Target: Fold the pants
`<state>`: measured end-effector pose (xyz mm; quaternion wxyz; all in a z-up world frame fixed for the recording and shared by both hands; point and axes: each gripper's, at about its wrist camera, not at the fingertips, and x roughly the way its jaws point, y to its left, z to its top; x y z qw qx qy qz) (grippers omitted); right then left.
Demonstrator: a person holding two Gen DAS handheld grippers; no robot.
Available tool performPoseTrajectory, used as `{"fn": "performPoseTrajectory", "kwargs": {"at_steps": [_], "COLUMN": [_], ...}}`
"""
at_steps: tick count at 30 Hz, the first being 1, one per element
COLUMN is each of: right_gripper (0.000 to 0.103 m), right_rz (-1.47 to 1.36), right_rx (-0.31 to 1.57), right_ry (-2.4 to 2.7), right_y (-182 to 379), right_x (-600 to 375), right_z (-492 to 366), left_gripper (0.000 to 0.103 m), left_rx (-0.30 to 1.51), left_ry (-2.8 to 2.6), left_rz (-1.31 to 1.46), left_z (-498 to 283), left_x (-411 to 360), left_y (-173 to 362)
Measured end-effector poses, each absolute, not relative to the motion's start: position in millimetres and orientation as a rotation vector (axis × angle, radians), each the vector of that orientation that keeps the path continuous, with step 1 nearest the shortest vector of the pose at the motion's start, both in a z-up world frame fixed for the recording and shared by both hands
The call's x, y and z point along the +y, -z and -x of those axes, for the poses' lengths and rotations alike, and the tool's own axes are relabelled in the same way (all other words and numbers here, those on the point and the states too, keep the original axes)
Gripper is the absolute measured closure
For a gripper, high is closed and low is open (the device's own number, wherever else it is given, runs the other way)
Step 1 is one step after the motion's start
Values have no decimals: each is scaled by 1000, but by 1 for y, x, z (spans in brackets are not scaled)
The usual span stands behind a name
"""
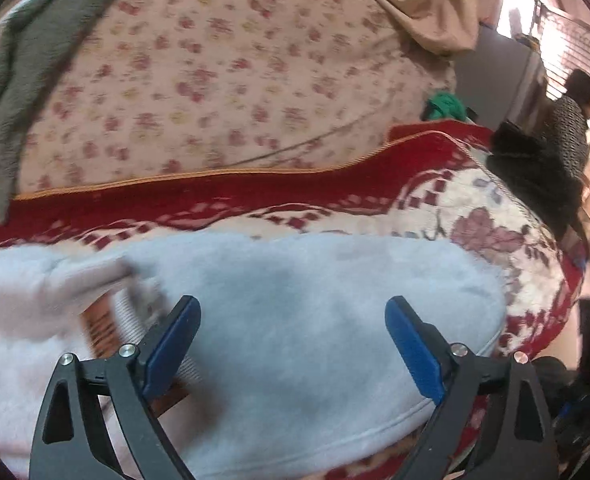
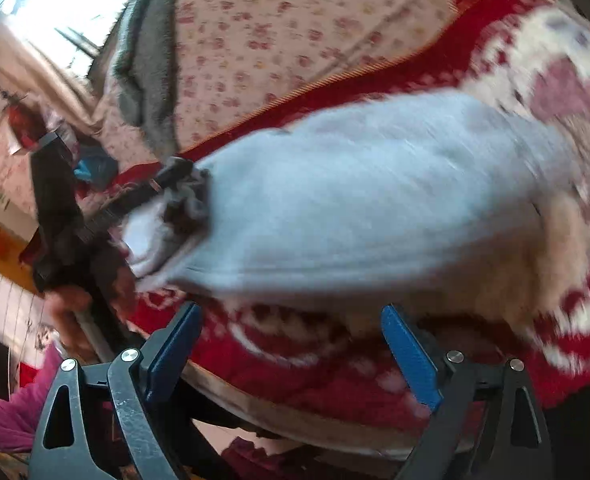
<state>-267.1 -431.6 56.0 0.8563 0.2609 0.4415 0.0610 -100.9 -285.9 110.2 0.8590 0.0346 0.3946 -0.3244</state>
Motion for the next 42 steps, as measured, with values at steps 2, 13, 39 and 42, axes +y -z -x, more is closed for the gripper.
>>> {"fn": "performPoseTrajectory", "kwargs": {"at_steps": [2, 13, 39, 42], "right_gripper": [8, 3, 55, 61], "right_rz": [-628, -834, -787, -732], "right_rx": [923, 771, 667, 651], "right_ry": [-134, -76, -133, -137], "right_y": [-44, -18, -23, -39], "right_x": [-443, -485, -486, -482], "right_z": [270, 258, 231, 227], "left_gripper": [10, 9, 70, 80], "left_rx": [840, 988, 1113, 1099], "left_ry": [723, 959, 1210, 1201], "left_rz": [-108, -224, -454, -433], "left_z": [95, 45, 24, 27], "left_x": [-303, -395, -474, -470], "left_y": [-110, -87, -31, -40]}}
